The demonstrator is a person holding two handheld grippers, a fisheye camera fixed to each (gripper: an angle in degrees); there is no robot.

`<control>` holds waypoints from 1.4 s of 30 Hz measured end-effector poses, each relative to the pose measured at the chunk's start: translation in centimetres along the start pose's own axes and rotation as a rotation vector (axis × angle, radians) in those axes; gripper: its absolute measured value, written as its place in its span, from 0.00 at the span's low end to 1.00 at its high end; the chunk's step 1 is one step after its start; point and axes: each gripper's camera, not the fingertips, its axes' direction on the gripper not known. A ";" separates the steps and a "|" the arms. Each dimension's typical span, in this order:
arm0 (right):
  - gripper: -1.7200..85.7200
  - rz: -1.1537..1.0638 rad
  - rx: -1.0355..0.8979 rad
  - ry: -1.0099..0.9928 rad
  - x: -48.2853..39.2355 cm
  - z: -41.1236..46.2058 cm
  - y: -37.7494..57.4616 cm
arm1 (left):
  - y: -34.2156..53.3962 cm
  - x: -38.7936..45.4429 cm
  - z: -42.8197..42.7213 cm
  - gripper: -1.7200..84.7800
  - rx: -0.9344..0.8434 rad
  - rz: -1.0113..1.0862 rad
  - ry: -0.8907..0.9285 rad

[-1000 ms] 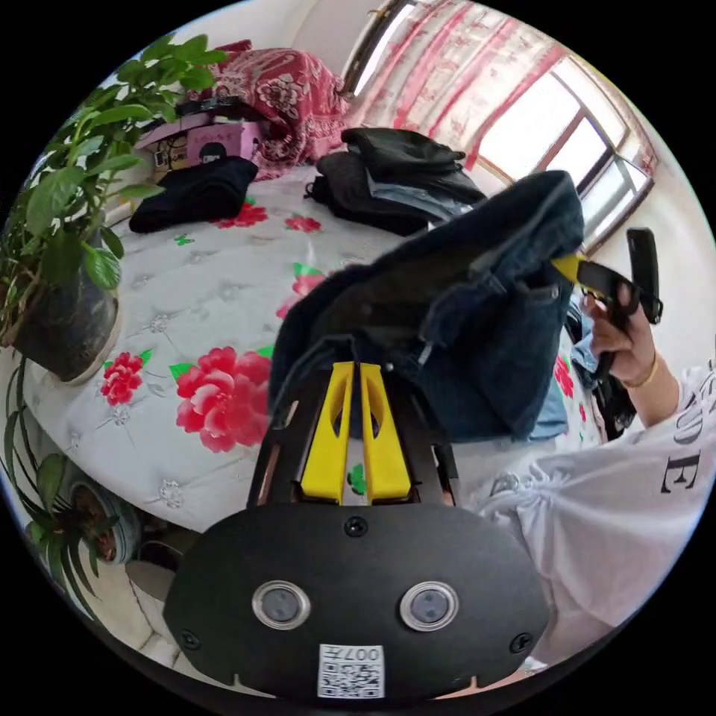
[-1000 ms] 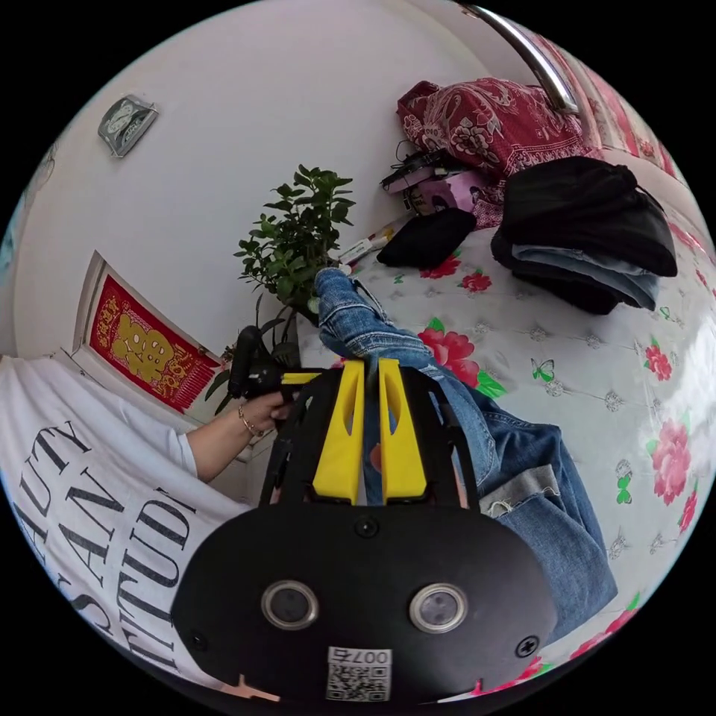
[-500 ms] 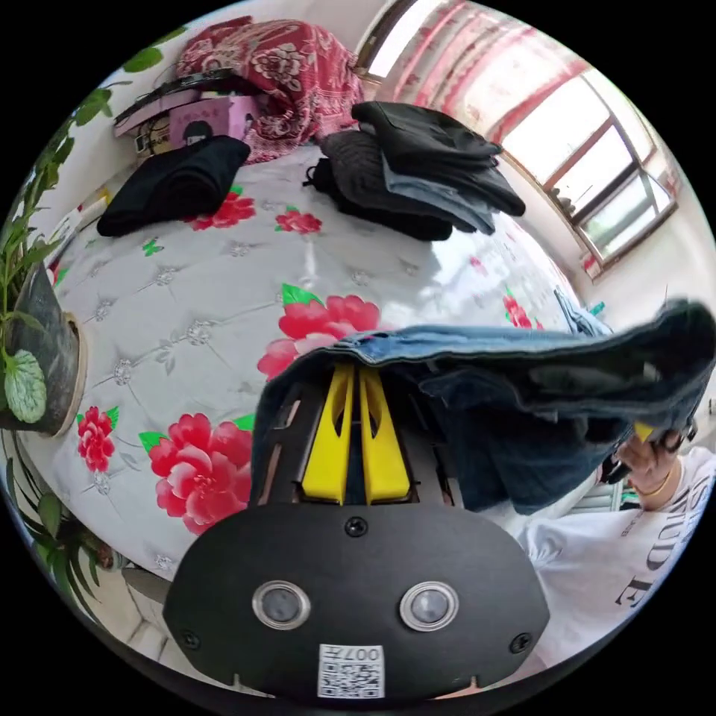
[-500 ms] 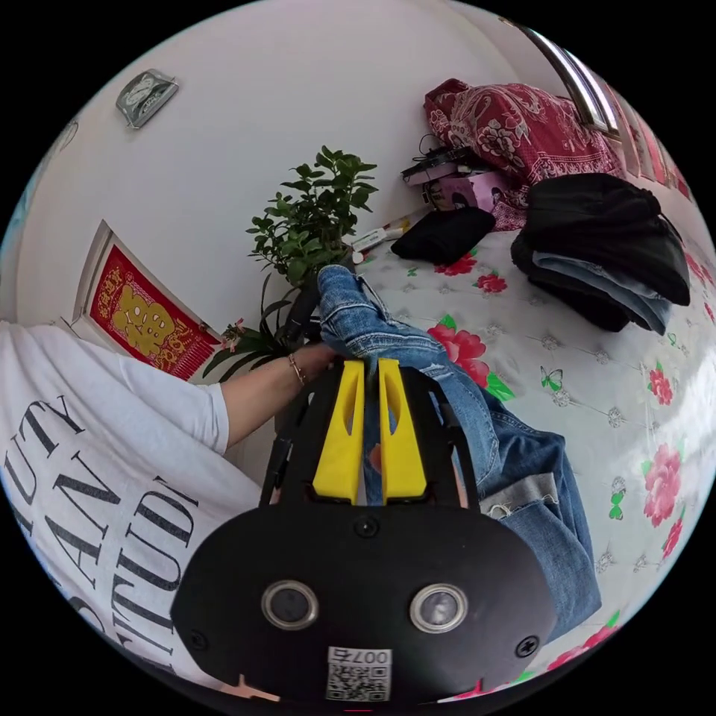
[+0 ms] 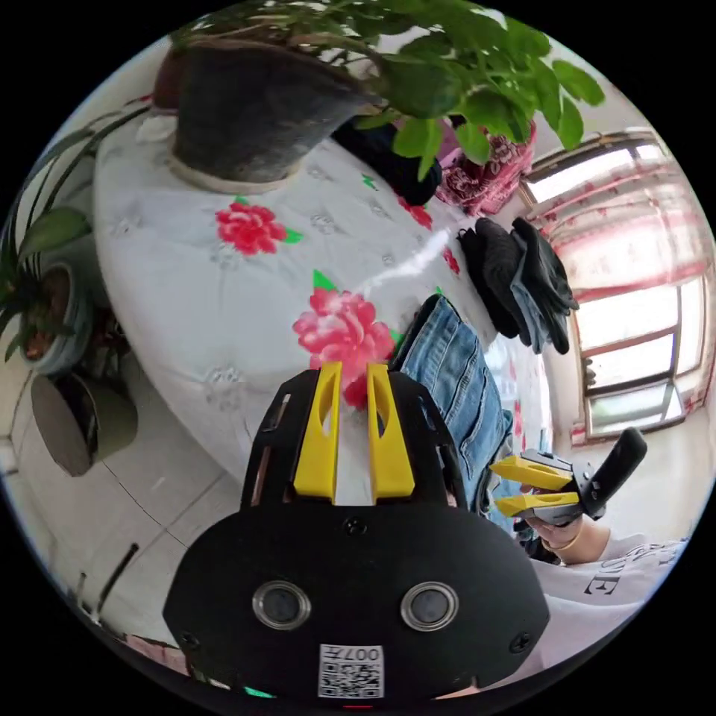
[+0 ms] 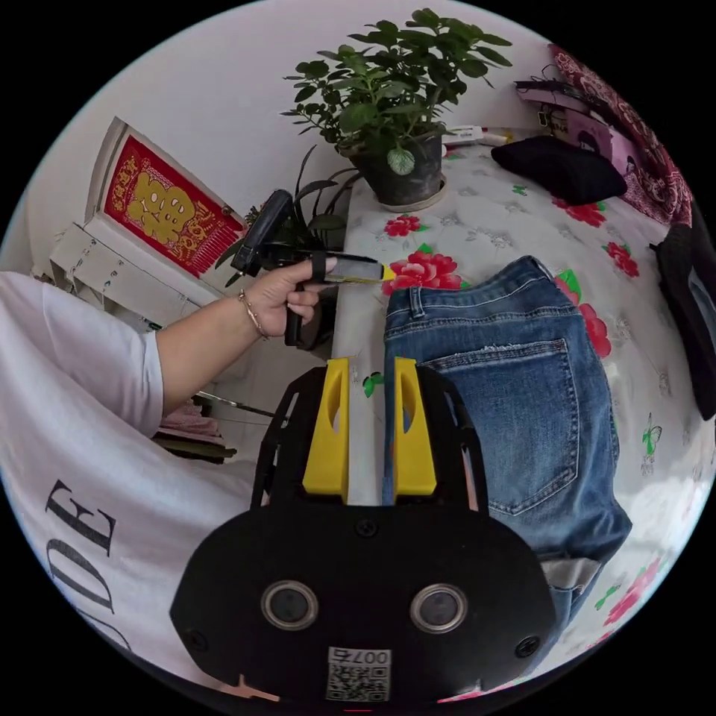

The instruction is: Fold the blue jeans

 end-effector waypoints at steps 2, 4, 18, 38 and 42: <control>0.06 0.023 0.017 -0.013 0.3 -0.7 1.2 | 1.7 -1.4 -0.2 0.12 -0.015 -0.026 0.102; 0.05 0.047 0.029 -0.011 0.7 -1.8 2.6 | 2.7 -1.8 0.8 0.16 -0.049 -0.030 0.238; 0.02 0.375 0.369 0.169 2.5 -17.4 19.7 | -2.2 -0.4 8.6 0.10 0.011 -0.103 0.460; 0.08 1.195 0.887 0.278 3.7 -29.6 55.8 | 24.7 40.1 16.5 0.17 -0.576 1.287 0.408; 0.12 1.233 0.900 0.055 6.9 -27.9 59.2 | 18.8 35.7 19.1 0.18 -0.585 1.054 0.200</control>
